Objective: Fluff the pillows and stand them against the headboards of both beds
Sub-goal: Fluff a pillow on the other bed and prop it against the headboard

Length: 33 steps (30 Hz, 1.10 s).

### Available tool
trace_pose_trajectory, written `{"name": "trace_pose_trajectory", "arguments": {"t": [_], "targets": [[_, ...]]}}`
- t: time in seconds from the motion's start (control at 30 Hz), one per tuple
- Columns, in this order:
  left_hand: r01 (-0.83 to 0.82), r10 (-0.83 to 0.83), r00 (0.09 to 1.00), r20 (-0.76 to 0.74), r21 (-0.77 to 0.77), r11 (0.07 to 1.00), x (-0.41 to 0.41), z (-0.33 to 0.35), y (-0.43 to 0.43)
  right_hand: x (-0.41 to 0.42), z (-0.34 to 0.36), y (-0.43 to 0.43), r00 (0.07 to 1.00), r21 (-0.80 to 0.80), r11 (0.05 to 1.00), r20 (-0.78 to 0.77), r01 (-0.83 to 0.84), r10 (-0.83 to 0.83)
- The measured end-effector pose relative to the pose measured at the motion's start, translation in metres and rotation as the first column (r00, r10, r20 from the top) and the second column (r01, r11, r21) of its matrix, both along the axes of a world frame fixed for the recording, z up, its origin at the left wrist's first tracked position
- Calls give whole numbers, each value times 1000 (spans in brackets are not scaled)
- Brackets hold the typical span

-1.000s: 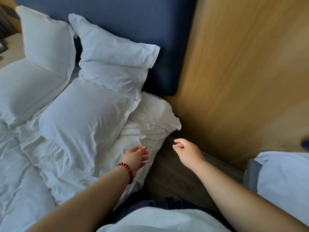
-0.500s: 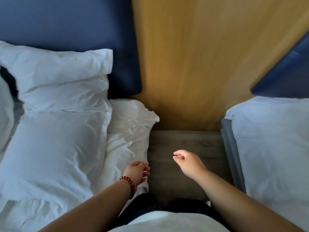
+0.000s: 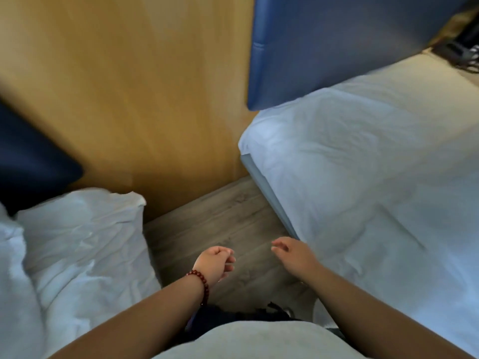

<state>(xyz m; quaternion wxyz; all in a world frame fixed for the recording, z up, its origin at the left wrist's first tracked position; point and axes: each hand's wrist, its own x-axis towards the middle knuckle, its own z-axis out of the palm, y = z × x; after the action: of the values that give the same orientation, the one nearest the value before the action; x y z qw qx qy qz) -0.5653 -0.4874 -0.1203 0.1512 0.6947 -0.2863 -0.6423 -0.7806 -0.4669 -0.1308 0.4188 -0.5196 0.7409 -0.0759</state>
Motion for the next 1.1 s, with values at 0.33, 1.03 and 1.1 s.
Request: {"name": "trace_pose_trajectory", "arguments": {"t": [0.33, 1.03, 1.1], "targets": [[341, -341, 940, 22, -33, 939, -167, 11, 7, -162, 3, 75, 931, -29, 932, -25, 362, -363], [831, -880, 454, -138, -290, 474, -455, 71, -8, -308, 77, 125, 221, -330, 103, 343, 938, -913], [824, -885, 438, -159, -322, 466, -478, 81, -7, -321, 86, 126, 178, -349, 34, 388, 936, -904]]}}
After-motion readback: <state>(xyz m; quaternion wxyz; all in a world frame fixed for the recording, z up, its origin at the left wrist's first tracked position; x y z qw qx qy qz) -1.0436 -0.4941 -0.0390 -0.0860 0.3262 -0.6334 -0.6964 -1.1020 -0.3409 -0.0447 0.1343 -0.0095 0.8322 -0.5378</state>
